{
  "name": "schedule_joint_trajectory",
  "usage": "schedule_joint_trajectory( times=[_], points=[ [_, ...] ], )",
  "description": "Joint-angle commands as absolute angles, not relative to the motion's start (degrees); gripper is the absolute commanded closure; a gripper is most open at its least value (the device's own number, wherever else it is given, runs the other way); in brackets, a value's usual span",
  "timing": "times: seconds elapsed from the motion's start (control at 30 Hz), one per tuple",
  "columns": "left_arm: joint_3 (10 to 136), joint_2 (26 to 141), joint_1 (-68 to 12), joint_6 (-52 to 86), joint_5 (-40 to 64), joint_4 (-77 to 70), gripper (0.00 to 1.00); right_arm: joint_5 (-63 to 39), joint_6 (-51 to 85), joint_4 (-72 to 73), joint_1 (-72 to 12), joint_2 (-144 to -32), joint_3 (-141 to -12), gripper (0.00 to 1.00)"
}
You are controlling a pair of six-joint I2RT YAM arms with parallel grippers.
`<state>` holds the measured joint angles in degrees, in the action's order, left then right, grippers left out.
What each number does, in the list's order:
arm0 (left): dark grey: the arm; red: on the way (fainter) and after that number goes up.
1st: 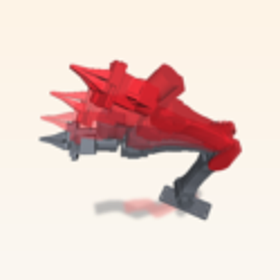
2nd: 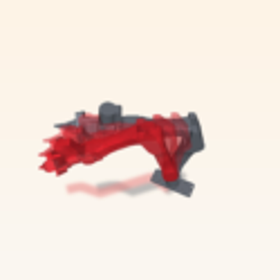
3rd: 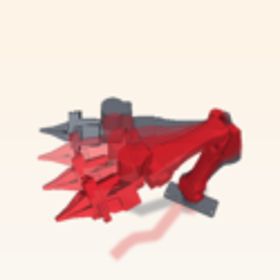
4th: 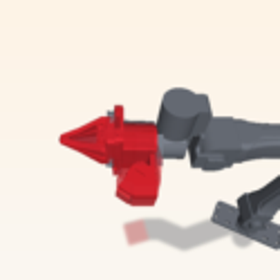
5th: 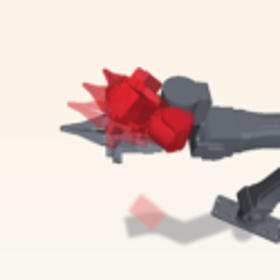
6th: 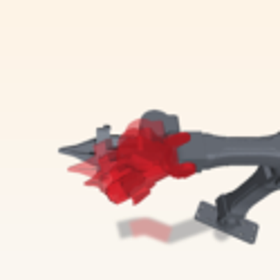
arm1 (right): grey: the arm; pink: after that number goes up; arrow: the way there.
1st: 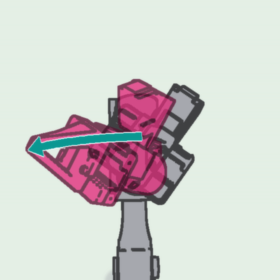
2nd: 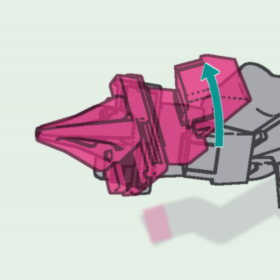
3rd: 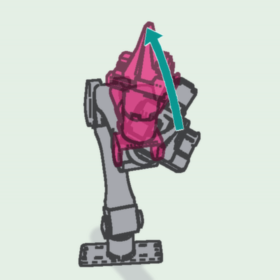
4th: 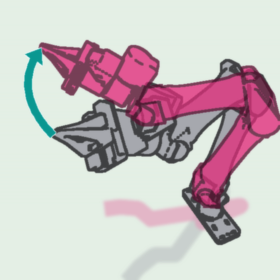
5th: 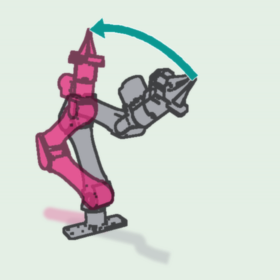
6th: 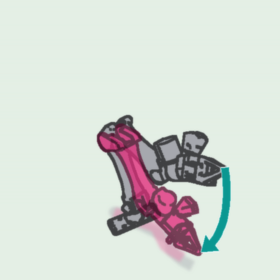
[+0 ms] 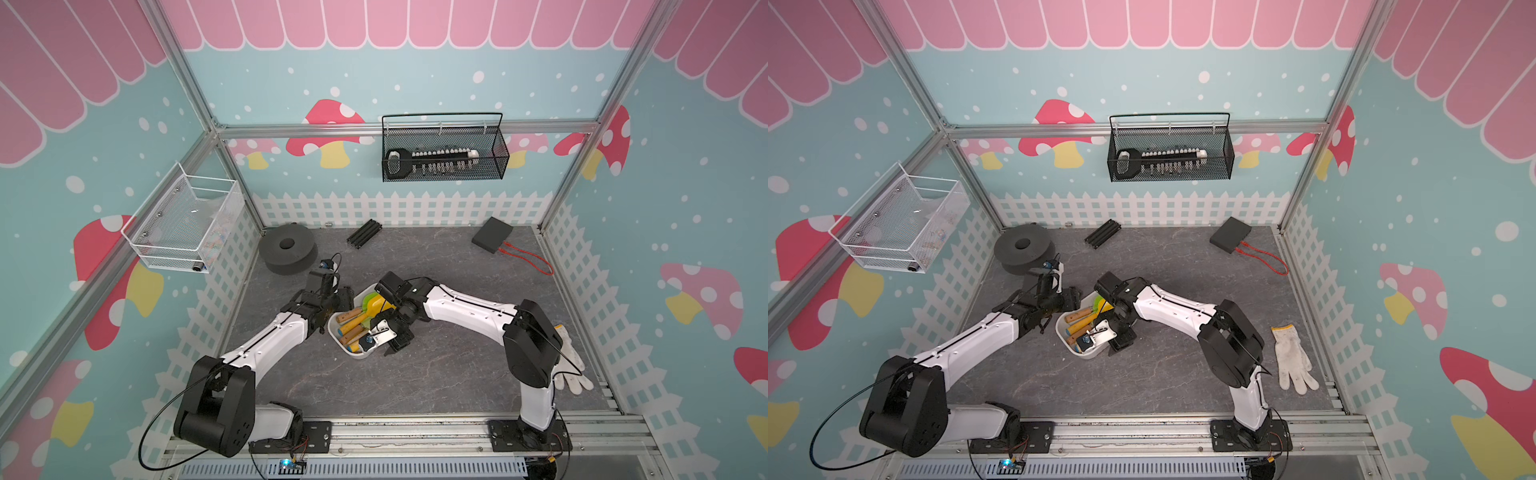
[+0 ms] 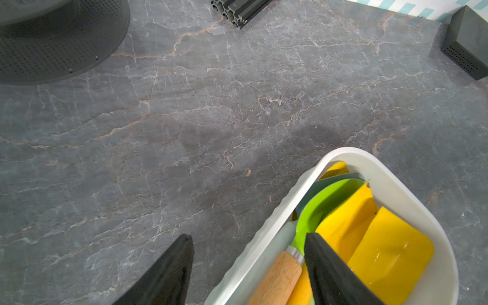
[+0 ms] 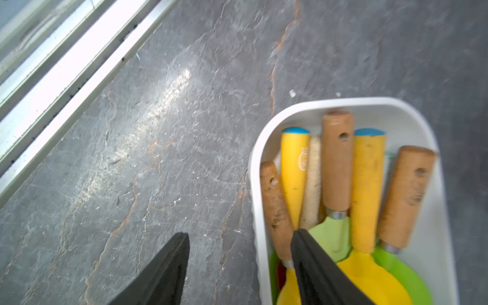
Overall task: Take the shovel out of the storage box
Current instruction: Move the storage box to the center of the board.
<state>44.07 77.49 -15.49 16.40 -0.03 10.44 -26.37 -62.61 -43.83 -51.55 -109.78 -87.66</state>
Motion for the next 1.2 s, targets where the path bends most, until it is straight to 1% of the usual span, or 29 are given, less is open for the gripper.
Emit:
schedule_joint_trajectory(
  times=[0.0, 0.07, 0.17, 0.3, 0.4, 0.73, 1.03, 1.1, 1.17],
  points=[
    [44.1, 78.5, -15.2, 14.0, 1.1, 8.1, 0.36, -31.1, -51.1, -42.4, -50.9, -107.3, -86.9, 0.39],
    [44.6, 79.6, -15.2, 12.8, 2.2, 8.0, 0.45, -31.3, -45.3, -41.2, -50.7, -106.3, -86.4, 0.43],
    [45.3, 80.8, -15.3, 12.7, 2.7, 7.6, 0.46, -31.3, -38.5, -39.8, -50.5, -104.8, -85.6, 0.48],
    [46.0, 82.1, -15.2, 12.5, 4.8, 7.4, 0.47, -31.3, -30.9, -36.6, -50.2, -102.0, -84.2, 0.48],
    [46.0, 82.7, -15.2, 12.9, 5.8, 7.4, 0.46, -31.6, -24.3, -36.8, -49.1, -101.1, -85.1, 0.49],
    [47.1, 86.1, -15.3, 13.9, 9.6, 7.8, 0.48, -33.1, -18.6, -34.5, -45.4, -96.5, -80.4, 0.49],
    [49.6, 90.1, -15.4, 15.5, 7.2, 9.6, 0.46, -35.8, -14.9, -32.7, -41.3, -95.1, -78.7, 0.5],
    [50.2, 91.1, -15.4, 15.7, 7.1, 9.6, 0.51, -35.0, -14.3, -32.7, -41.1, -95.2, -78.7, 0.5],
    [50.5, 91.9, -15.3, 16.0, 6.8, 9.7, 0.62, -34.9, -13.8, -32.6, -40.9, -95.5, -78.8, 0.52]
  ],
)
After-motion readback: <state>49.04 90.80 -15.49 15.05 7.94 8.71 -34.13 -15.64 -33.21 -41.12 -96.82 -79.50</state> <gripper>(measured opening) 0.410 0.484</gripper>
